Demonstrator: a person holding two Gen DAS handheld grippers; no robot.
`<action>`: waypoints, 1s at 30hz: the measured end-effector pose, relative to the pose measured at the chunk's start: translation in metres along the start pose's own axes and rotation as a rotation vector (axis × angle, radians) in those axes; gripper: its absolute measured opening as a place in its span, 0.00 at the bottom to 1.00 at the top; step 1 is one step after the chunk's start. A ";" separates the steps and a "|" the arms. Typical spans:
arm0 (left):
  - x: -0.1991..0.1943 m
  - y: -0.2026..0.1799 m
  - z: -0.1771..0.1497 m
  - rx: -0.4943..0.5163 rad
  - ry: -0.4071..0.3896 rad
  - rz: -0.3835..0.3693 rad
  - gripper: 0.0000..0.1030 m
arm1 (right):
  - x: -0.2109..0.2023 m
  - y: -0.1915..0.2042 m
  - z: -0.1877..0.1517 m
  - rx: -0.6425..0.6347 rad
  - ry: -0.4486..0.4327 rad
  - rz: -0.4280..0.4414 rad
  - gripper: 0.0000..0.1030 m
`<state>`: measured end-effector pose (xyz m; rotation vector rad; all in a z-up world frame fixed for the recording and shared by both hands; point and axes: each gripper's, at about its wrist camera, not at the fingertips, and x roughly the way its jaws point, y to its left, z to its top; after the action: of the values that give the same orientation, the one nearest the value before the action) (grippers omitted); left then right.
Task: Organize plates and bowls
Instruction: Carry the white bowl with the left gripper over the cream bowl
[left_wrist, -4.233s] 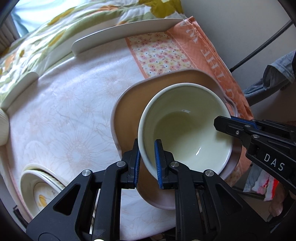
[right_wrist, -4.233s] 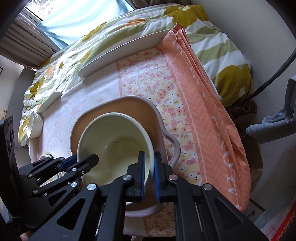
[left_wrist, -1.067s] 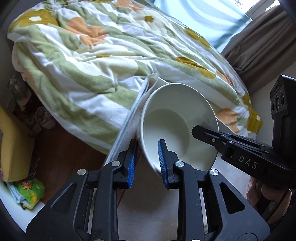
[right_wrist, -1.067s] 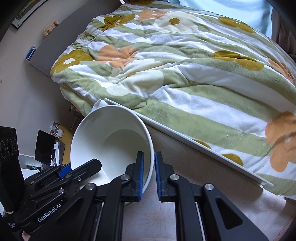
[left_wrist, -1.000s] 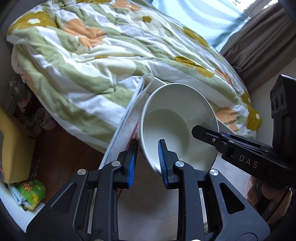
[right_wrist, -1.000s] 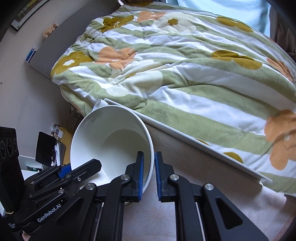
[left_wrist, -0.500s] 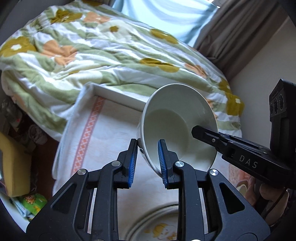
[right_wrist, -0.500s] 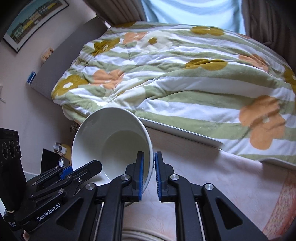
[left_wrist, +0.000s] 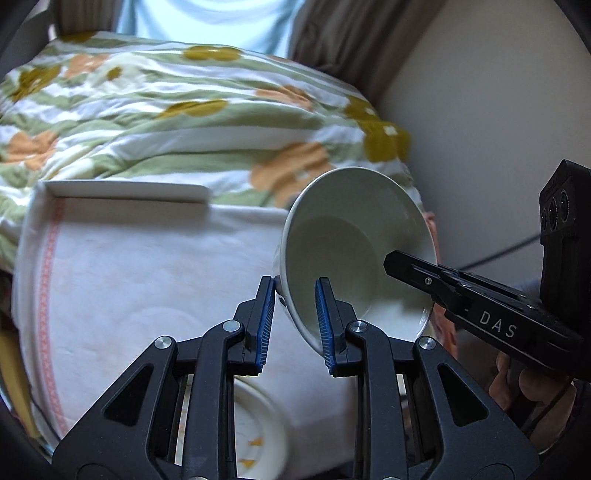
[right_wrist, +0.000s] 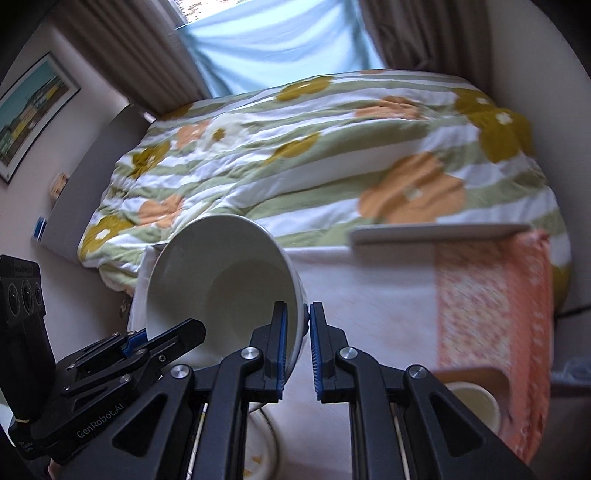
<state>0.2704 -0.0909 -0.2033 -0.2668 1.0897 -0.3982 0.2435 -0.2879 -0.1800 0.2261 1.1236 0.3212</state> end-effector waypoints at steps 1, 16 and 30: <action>0.004 -0.012 -0.005 0.019 0.012 -0.009 0.20 | -0.006 -0.009 -0.006 0.018 -0.005 -0.011 0.11; 0.068 -0.119 -0.075 0.181 0.175 -0.022 0.20 | -0.038 -0.115 -0.089 0.218 0.029 -0.103 0.11; 0.094 -0.128 -0.087 0.276 0.223 0.085 0.20 | -0.025 -0.132 -0.101 0.183 0.048 -0.126 0.11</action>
<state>0.2069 -0.2485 -0.2660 0.0703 1.2435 -0.5045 0.1599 -0.4185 -0.2459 0.3093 1.2105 0.1122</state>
